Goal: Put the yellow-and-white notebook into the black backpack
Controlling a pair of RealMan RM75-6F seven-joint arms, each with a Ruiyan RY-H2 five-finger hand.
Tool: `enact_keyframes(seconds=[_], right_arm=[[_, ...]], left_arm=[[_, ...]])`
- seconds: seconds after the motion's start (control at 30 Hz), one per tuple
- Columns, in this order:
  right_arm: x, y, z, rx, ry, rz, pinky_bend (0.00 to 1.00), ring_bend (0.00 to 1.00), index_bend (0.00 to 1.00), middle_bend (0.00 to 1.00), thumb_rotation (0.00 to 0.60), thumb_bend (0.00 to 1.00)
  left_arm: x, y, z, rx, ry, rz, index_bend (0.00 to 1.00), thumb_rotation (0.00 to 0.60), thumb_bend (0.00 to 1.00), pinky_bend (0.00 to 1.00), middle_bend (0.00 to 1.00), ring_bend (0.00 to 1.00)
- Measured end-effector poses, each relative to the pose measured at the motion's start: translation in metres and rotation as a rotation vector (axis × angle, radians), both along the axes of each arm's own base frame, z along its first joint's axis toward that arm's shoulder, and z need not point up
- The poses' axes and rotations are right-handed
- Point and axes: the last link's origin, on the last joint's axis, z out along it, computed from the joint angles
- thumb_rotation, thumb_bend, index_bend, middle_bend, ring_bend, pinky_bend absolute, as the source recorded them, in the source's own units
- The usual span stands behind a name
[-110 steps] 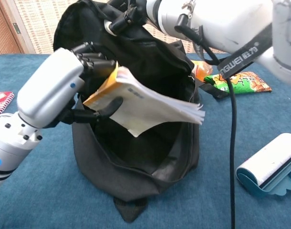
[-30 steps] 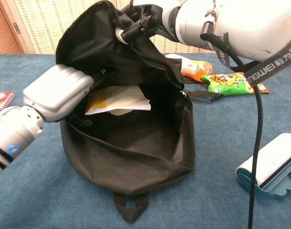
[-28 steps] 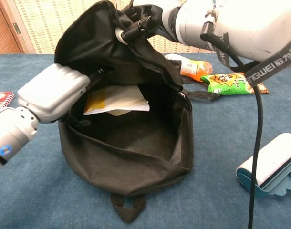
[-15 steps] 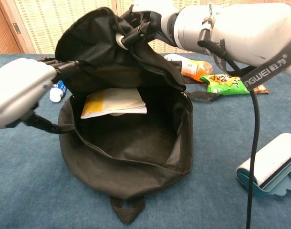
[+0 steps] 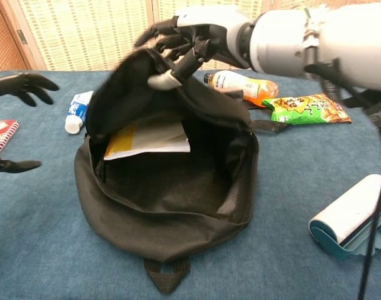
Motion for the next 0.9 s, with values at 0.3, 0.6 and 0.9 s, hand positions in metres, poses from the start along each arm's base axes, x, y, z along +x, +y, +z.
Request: enact_keyframes(seconds=[0.3,0.6,0.9], right_arm=[[-0.014,0.018,0.035,-0.028,0.003,0.070,0.14,0.10,0.00,0.09,0.435,0.05],[-0.054,0.019,0.076,-0.139,0.033,0.027,0.23,0.18,0.09,0.17,0.600,0.30],[-0.140,0.027,0.094,-0.356,0.231,-0.093,0.30,0.22,0.27,0.25,0.600,0.46]], left_arm=[[-0.018,0.004,0.013,0.030,0.035,0.067,0.23,0.600,0.00,0.24,0.32,0.32],[-0.030,0.009,0.026,0.065,0.057,0.126,0.23,0.600,0.00,0.24,0.32,0.32],[-0.058,0.012,0.045,0.081,0.108,0.238,0.24,0.600,0.02,0.23,0.32,0.31]])
